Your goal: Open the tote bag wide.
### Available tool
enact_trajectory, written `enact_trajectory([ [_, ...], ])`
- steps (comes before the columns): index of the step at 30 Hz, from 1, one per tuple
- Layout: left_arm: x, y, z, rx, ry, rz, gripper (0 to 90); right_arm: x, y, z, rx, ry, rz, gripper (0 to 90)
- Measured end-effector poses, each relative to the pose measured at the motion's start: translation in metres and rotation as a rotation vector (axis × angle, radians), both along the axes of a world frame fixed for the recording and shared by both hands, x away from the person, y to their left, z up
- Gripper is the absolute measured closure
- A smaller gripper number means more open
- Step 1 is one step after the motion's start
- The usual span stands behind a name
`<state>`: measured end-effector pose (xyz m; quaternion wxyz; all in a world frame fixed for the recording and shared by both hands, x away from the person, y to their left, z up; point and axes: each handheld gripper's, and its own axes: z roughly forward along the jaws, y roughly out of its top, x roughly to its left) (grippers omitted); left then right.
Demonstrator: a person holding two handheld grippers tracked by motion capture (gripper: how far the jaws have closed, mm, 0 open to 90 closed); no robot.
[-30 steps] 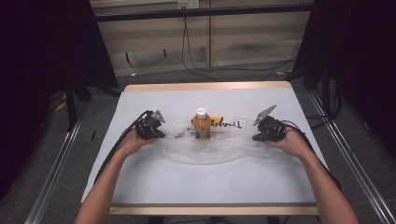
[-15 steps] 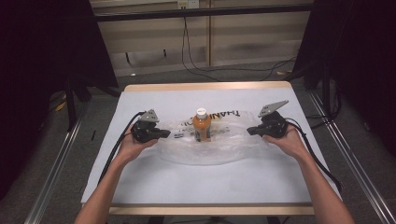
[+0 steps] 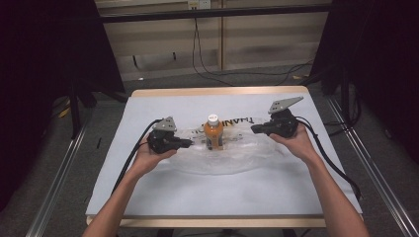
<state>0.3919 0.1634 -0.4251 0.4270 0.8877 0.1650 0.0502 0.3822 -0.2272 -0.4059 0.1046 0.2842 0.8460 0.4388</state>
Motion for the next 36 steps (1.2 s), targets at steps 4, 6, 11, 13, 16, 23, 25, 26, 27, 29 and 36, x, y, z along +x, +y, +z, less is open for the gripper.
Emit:
enact_trajectory([
  [4,0.006,-0.015,-0.006,0.002,0.027,0.008,90.0,0.008,0.015,0.01,-0.053,0.014,0.029,90.0],
  [6,0.006,-0.022,-0.009,0.006,0.039,0.006,90.0,0.014,0.026,0.013,-0.065,0.027,0.057,90.0],
  [11,0.006,-0.039,-0.021,0.052,0.048,-0.018,90.0,0.031,0.055,0.004,-0.132,0.083,0.099,90.0],
  [13,0.006,-0.039,-0.021,0.076,0.039,-0.025,88.4,0.035,0.061,-0.002,-0.145,0.104,0.114,90.0],
  [16,0.005,-0.043,-0.031,0.092,0.072,-0.034,90.0,0.047,0.077,-0.025,-0.221,0.182,0.124,90.0],
  [23,0.003,-0.047,-0.046,0.127,0.111,-0.061,90.0,0.058,0.092,-0.053,-0.249,0.218,0.106,90.0],
  [25,0.001,-0.049,-0.049,0.134,0.111,-0.062,90.0,0.059,0.093,-0.055,-0.248,0.225,0.099,90.0],
  [26,-0.003,-0.05,-0.051,0.136,0.118,-0.073,90.0,0.063,0.094,-0.059,-0.245,0.232,0.076,90.0],
  [27,-0.006,-0.05,-0.051,0.137,0.117,-0.085,90.0,0.065,0.094,-0.061,-0.246,0.231,0.068,90.0],
  [29,-0.01,-0.051,-0.049,0.153,0.113,-0.089,90.0,0.069,0.095,-0.063,-0.254,0.233,0.049,90.0],
  [36,-0.029,-0.051,-0.049,0.154,0.104,-0.141,90.0,0.078,0.095,-0.066,-0.226,0.232,-0.023,90.0],
])
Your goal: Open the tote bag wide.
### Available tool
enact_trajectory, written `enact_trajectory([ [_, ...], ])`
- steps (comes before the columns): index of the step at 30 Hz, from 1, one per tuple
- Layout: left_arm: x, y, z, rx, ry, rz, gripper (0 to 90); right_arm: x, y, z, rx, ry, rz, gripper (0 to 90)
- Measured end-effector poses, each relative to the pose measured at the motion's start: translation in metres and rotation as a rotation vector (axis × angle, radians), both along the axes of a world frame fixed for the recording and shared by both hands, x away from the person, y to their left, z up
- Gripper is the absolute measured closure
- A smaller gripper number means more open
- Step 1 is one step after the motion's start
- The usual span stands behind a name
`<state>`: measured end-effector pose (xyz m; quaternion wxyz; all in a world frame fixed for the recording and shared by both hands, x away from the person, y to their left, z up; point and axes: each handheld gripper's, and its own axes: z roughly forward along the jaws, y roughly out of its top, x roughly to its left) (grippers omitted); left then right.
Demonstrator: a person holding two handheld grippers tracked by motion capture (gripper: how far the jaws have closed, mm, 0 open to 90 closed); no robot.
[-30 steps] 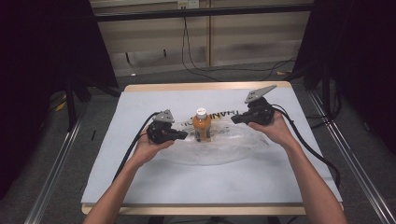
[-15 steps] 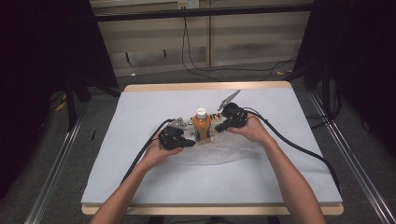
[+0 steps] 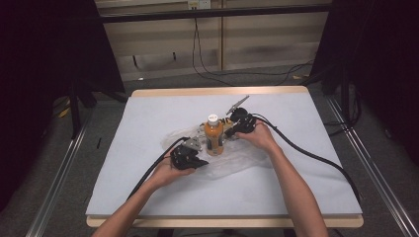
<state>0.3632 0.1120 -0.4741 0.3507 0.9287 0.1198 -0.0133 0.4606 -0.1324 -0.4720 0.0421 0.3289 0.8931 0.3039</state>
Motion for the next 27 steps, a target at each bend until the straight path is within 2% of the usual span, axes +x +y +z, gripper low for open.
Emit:
enact_trajectory([
  [8,-0.011,-0.001,0.0,-0.003,0.002,-0.03,90.0,0.008,0.002,-0.004,0.028,-0.027,-0.067,90.0],
  [10,-0.018,-0.002,0.001,-0.003,0.006,-0.061,90.0,0.011,0.002,-0.005,0.042,-0.033,-0.088,90.0],
  [16,-0.03,-0.005,-0.001,-0.019,0.006,-0.09,90.0,0.015,0.001,-0.007,0.045,-0.053,-0.112,90.0],
  [17,-0.03,-0.005,0.001,-0.004,0.017,-0.114,90.0,0.016,0.0,-0.007,0.054,-0.055,-0.109,90.0],
  [20,-0.035,-0.007,0.0,-0.018,-0.001,-0.106,90.0,0.018,0.0,-0.007,0.054,-0.056,-0.123,90.0],
  [26,-0.034,-0.005,-0.002,-0.035,0.025,-0.107,90.0,0.016,0.001,-0.007,0.042,-0.074,-0.136,90.0],
  [27,-0.034,-0.004,-0.002,-0.042,0.028,-0.109,90.0,0.017,0.002,-0.007,0.027,-0.084,-0.151,90.0],
])
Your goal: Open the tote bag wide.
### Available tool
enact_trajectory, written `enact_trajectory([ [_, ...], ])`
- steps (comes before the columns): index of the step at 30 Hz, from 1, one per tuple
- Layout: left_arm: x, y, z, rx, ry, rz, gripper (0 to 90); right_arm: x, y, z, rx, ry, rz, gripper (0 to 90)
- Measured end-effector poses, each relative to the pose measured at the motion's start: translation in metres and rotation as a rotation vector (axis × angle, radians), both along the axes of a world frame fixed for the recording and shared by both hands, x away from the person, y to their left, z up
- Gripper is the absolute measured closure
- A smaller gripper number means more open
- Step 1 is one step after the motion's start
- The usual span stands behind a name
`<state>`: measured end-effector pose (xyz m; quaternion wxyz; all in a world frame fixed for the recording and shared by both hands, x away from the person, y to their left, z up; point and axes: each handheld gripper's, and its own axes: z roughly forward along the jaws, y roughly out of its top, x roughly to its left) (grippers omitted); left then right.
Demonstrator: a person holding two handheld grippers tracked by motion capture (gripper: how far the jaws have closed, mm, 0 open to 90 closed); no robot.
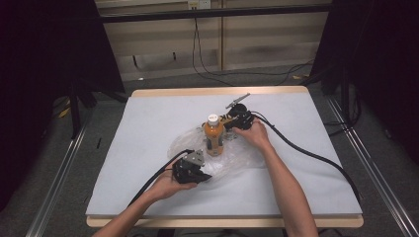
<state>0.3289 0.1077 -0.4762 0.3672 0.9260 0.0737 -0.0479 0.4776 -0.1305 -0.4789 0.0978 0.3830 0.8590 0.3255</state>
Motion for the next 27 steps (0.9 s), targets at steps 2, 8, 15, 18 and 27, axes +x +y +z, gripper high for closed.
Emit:
enact_trajectory([
  [2,-0.001,0.001,0.0,-0.005,0.0,0.006,90.0,0.001,-0.001,0.0,-0.008,-0.006,-0.013,90.0],
  [8,0.002,0.006,0.004,-0.039,-0.003,0.018,90.0,-0.002,0.0,0.0,0.02,-0.001,-0.014,90.0],
  [15,0.005,0.023,0.019,-0.189,-0.005,0.102,90.0,-0.026,0.0,0.024,0.085,-0.055,0.079,90.0],
  [18,0.0,0.033,0.027,-0.247,-0.04,0.126,90.0,-0.04,-0.014,0.038,0.141,-0.104,0.077,90.0],
  [27,-0.018,0.063,0.049,-0.392,-0.151,0.259,68.6,-0.104,-0.082,0.066,0.323,-0.285,-0.058,60.6],
])
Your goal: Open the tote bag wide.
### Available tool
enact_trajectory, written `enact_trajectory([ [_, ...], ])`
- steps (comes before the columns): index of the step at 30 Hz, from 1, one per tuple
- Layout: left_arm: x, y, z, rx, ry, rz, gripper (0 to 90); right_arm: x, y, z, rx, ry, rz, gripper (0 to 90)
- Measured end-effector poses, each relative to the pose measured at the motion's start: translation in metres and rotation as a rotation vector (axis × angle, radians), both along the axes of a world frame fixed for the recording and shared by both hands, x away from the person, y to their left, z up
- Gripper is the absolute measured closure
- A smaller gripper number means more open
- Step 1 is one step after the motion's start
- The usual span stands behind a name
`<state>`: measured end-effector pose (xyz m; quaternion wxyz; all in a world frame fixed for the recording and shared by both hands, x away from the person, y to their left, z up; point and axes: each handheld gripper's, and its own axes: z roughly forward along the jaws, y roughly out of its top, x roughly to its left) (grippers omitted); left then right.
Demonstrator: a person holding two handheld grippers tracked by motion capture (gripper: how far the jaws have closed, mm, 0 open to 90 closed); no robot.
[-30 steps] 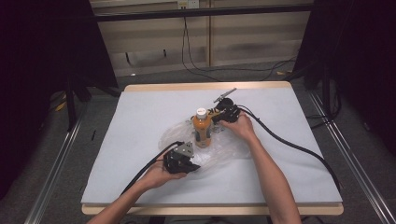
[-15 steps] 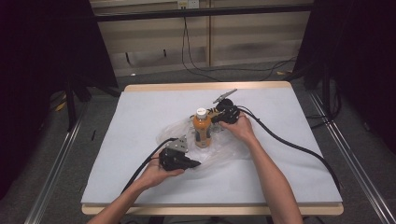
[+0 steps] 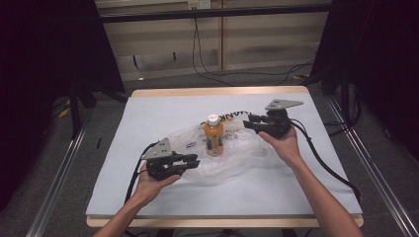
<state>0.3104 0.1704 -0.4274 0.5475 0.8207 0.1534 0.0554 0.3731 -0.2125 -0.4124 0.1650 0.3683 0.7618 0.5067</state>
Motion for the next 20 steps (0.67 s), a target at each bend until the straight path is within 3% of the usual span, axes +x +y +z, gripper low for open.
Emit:
enact_trajectory([
  [2,-0.01,0.011,0.004,0.002,-0.043,0.066,52.5,-0.019,-0.011,0.001,0.007,-0.043,-0.017,43.0],
  [4,-0.013,0.018,0.007,-0.009,-0.06,0.091,43.1,-0.033,-0.018,0.002,0.004,-0.048,-0.033,28.7],
  [8,-0.02,0.035,0.005,0.01,-0.069,0.198,18.4,-0.064,-0.032,0.006,0.049,-0.099,-0.078,10.7],
  [9,-0.02,0.035,0.005,0.01,-0.069,0.198,14.8,-0.071,-0.036,0.006,0.059,-0.105,-0.084,8.7],
  [10,-0.022,0.041,0.004,0.028,-0.066,0.23,12.1,-0.077,-0.039,0.006,0.056,-0.104,-0.088,6.8],
  [12,-0.023,0.058,-0.004,0.021,-0.039,0.298,7.3,-0.093,-0.044,0.003,0.053,-0.108,-0.104,5.4],
  [13,-0.023,0.058,-0.004,0.021,-0.039,0.298,6.3,-0.093,-0.044,0.003,0.053,-0.108,-0.104,5.4],
  [14,-0.024,0.066,-0.007,0.026,-0.032,0.315,5.5,-0.107,-0.051,-0.003,0.045,-0.106,-0.118,5.3],
  [15,-0.026,0.07,-0.008,0.037,-0.033,0.341,4.0,-0.112,-0.054,-0.005,0.043,-0.107,-0.124,5.1],
  [16,-0.027,0.08,-0.015,0.016,-0.009,0.36,3.9,-0.119,-0.057,-0.009,0.047,-0.111,-0.139,5.2],
  [20,-0.028,0.092,-0.021,0.03,0.011,0.397,2.9,-0.139,-0.07,-0.018,0.03,-0.108,-0.183,5.1],
])
